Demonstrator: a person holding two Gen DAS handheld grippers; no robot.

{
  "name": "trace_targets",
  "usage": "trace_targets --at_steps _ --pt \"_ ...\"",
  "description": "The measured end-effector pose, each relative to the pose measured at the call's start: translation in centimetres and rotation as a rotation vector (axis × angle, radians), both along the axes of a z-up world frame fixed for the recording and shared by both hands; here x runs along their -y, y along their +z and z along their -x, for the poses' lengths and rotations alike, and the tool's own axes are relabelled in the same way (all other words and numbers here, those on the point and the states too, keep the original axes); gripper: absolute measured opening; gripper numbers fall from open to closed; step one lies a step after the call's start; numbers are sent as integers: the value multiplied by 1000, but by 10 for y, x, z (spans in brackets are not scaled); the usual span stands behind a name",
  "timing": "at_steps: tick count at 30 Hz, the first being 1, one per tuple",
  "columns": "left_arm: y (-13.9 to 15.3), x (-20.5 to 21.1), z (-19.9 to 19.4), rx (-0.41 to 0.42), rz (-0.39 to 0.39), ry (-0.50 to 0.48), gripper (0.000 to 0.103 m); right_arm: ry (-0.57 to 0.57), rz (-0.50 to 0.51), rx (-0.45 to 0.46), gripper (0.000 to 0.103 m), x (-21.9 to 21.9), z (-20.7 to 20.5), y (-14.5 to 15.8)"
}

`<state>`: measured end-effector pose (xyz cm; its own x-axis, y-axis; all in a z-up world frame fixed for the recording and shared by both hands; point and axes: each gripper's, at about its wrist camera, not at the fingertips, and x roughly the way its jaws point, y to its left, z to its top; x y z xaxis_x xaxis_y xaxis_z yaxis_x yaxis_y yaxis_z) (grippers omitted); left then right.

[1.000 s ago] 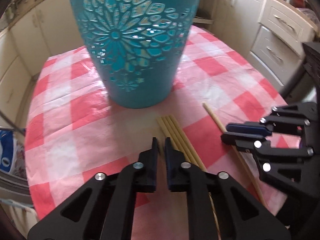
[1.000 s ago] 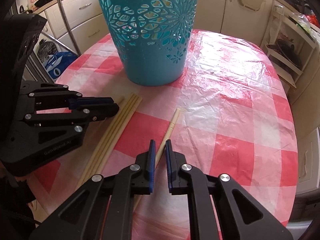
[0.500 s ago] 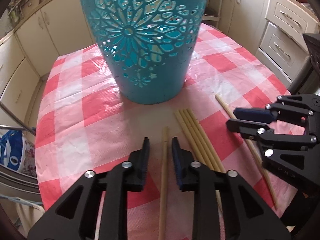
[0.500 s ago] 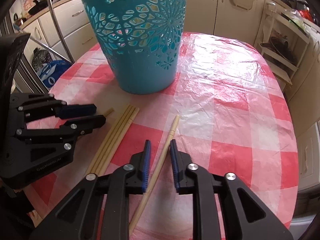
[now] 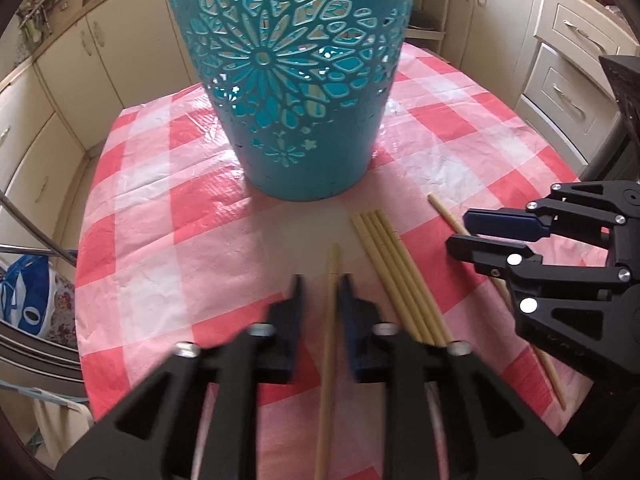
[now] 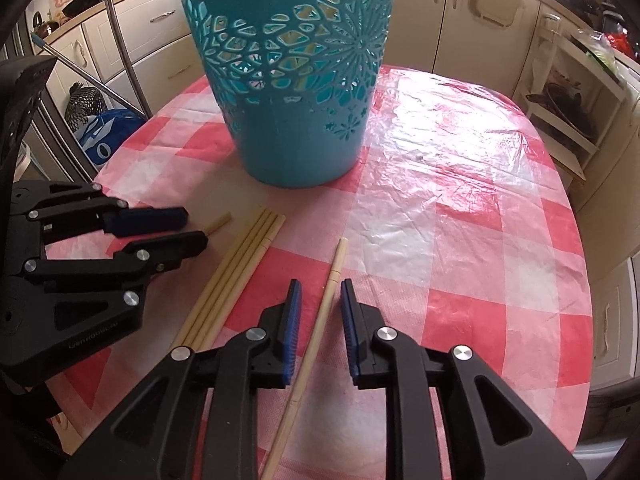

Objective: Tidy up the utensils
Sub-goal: 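Close the left tool on a chopstick while the right tool closes on another chopstick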

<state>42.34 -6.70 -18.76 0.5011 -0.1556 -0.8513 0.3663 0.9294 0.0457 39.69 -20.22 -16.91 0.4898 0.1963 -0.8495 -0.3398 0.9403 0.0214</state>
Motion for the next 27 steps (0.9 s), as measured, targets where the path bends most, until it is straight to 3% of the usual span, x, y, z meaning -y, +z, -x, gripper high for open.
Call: trace_targets --at_steps 2,18,24,27 --pt "0 1 2 7 -9 -3 5 14 -2 -7 9 -1 1 0" --pt "3 1 3 22 -20 -6 5 59 3 -25 8 -7 5 1" --pt "30 -8 6 62 46 -33 5 81 13 -11 8 -11 7 0" --pt "57 -22 7 106 141 -48 5 75 13 -5 8 -13 8 -1"
